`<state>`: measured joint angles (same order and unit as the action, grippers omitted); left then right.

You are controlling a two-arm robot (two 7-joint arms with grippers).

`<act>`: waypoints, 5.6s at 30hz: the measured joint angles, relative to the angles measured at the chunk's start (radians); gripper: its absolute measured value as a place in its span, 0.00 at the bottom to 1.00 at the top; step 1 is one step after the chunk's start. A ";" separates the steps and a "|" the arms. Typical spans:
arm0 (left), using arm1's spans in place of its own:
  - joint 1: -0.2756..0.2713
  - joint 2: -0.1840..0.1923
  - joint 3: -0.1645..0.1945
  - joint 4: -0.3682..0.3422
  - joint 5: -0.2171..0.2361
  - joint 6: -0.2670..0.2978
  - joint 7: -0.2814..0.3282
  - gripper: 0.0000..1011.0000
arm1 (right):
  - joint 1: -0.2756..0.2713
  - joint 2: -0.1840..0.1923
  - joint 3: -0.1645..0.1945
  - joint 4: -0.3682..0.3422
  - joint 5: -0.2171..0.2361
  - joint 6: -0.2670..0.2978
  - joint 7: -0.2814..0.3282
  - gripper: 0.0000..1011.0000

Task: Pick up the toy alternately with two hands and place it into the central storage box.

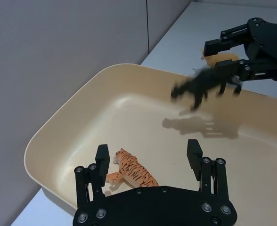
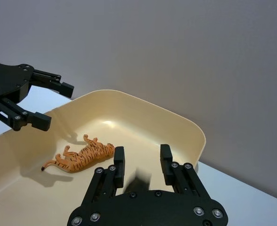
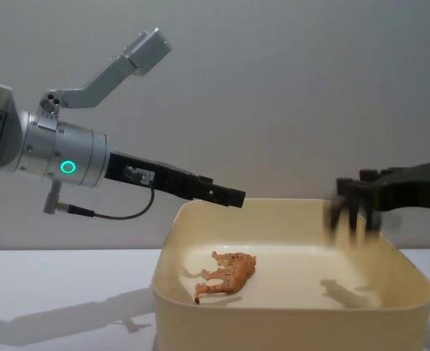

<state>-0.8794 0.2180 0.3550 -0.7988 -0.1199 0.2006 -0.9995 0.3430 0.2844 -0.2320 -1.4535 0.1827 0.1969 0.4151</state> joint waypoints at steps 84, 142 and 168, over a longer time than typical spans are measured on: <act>0.000 0.000 0.000 0.000 0.000 0.000 0.000 0.99 | -0.167 0.152 0.117 0.016 0.074 0.097 -0.189 0.99; 0.000 0.000 0.000 0.000 0.000 0.000 0.000 0.99 | -0.013 0.070 0.064 0.037 0.064 0.042 -0.093 0.33; 0.000 0.000 0.000 0.000 0.000 0.000 0.000 0.99 | 0.152 -0.042 -0.022 0.176 0.013 0.061 0.026 0.65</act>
<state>-0.8794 0.2180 0.3550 -0.7988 -0.1200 0.2006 -0.9995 0.4950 0.2425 -0.2543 -1.2771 0.1961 0.2576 0.4410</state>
